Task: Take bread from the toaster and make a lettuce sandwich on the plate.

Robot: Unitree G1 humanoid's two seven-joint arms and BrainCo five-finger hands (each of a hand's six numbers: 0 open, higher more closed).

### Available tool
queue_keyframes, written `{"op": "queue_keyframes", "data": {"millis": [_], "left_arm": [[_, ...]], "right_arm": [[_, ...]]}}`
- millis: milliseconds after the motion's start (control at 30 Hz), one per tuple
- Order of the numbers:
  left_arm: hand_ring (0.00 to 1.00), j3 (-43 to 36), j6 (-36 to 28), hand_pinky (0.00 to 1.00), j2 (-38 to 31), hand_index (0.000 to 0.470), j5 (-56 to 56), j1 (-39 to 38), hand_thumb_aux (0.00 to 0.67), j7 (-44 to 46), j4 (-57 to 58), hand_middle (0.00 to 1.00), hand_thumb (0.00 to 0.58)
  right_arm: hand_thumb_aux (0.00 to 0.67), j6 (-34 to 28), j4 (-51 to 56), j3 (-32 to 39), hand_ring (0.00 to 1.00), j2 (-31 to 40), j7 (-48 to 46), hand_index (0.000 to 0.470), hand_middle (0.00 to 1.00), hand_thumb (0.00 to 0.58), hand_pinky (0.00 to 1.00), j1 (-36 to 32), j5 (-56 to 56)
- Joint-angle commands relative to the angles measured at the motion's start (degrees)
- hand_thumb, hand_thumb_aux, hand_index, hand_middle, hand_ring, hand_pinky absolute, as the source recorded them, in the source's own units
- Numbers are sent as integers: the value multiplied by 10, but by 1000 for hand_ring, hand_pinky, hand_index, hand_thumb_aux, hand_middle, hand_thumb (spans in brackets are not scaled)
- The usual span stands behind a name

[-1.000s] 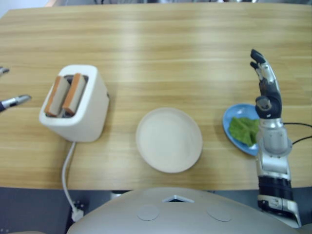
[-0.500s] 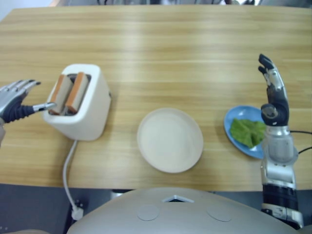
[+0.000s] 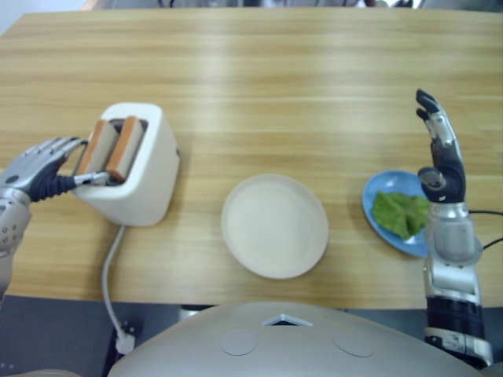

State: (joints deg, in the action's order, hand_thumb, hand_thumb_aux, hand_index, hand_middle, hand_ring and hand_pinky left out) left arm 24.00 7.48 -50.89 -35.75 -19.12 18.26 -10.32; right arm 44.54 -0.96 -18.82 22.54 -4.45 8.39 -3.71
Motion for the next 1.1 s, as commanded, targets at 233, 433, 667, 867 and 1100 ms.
{"op": "queue_keyframes", "data": {"millis": [233, 433, 667, 867, 1100], "left_arm": [[0, -34, -2, 0, 10, 460, 9, 0, 670, 11, -13, 0, 580], [0, -48, -16, 0, 26, 460, 22, 39, 670, -4, -10, 0, 580], [0, -61, -27, 0, 46, 460, 41, 69, 670, -18, 3, 0, 580], [0, -39, -39, 0, 62, 460, 74, 109, 670, -44, 29, 0, 580], [0, -8, -58, 0, 77, 460, 110, 118, 670, -56, -6, 0, 580]], "right_arm": [[0, 0, 1, -8, 0, 4, 1, 0, 0, 0, 0, 3, 2], [0, 2, 5, -1, 0, -1, 2, 0, 0, 0, 0, 0, 0], [0, 1, 5, 0, 0, -3, 3, 0, 0, 0, 0, 1, 1], [0, 1, 3, 2, 0, -5, 3, 0, 0, 0, 0, 1, 0], [0, 2, 1, 4, 0, -6, 2, 0, 0, 0, 0, 1, 1]]}}
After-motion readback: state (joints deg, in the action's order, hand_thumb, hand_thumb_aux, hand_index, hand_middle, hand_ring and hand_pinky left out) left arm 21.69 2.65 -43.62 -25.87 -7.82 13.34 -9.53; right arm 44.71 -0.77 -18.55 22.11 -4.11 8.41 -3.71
